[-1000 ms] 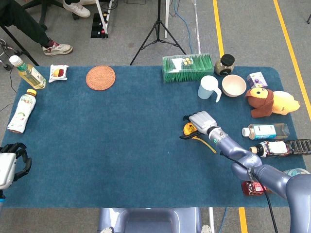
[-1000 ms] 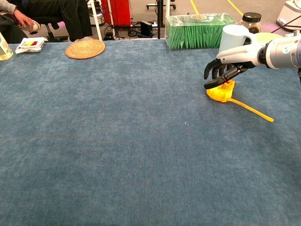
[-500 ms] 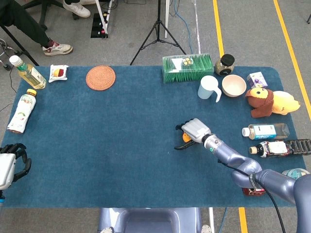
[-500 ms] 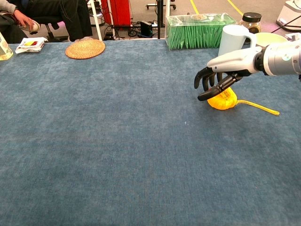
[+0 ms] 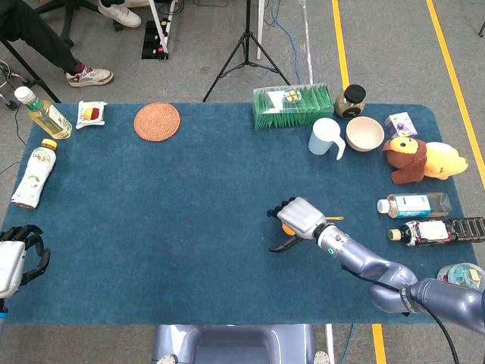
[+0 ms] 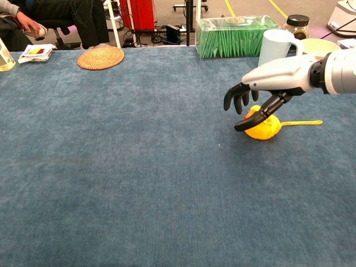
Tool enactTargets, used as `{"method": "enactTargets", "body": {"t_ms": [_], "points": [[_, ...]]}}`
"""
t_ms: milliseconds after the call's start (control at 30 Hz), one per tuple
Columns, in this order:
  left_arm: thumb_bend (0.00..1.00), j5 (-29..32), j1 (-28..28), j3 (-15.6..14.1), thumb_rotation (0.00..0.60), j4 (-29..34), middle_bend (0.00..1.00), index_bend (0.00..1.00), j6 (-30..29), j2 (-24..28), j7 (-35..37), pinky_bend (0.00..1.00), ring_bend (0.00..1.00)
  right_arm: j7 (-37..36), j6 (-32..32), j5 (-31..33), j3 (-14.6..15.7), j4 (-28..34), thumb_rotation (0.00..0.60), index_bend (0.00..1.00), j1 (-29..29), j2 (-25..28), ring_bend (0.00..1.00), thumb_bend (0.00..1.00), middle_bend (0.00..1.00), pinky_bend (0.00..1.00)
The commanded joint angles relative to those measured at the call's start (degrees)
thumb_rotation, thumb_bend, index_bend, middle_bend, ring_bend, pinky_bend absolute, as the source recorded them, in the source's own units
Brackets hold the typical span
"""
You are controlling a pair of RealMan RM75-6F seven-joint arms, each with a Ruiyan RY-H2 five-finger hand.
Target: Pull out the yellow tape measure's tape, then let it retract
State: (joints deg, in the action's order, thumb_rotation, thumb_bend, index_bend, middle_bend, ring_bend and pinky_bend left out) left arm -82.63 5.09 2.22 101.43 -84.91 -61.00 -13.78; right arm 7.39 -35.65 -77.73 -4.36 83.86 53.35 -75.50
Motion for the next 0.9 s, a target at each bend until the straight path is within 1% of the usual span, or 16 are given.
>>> {"method": "enactTargets", "body": {"t_ms": [33, 233, 467, 733, 900], "points": [[0.24, 0.0, -0.1, 0.0, 0.6, 0.0, 0.37, 0.55, -0.1, 0.0, 0.1, 0.37, 0.31, 0.4, -0.4, 1.1, -0.5, 0.0, 0.093, 0.2, -0.1, 0.6, 0.28, 0.16, 0.32, 0.28], [0.24, 0.0, -0.1, 0.0, 0.6, -0.2, 0.37, 0.55, 0.1, -0.1, 0.2, 0.37, 0.31, 0.8, 0.0, 4.1, -0.6, -1.7, 0.091, 0.21, -0.6, 1.7, 0.28, 0.16, 0.32, 0.28], [0.24, -0.2, 0.1, 0.0, 0.6, 0.1, 0.37, 0.55, 0.2, -0.2, -0.3, 0.37, 0.31, 1.3, 1.5, 7.4, 0.7, -5.5, 0.093, 0.21, -1.5, 1.9, 0.28, 0.16, 0.32, 0.28], [0.24, -0.4, 0.2, 0.0, 0.6, 0.7, 0.37, 0.55, 0.4, -0.3, -1.0, 0.37, 0.31, 1.2, 2.6, 7.9, 2.2, -7.6, 0.094, 0.21, -2.4, 0.9, 0.28, 0.16, 0.33, 0.28], [0.24, -0.4, 0.1, -0.1, 0.6, 0.8, 0.37, 0.55, 0.2, -0.2, -1.1, 0.37, 0.31, 1.0, 3.0, 7.7, 2.1, -7.7, 0.096, 0.21, -2.2, 0.6, 0.28, 0.16, 0.33, 0.28]]}}
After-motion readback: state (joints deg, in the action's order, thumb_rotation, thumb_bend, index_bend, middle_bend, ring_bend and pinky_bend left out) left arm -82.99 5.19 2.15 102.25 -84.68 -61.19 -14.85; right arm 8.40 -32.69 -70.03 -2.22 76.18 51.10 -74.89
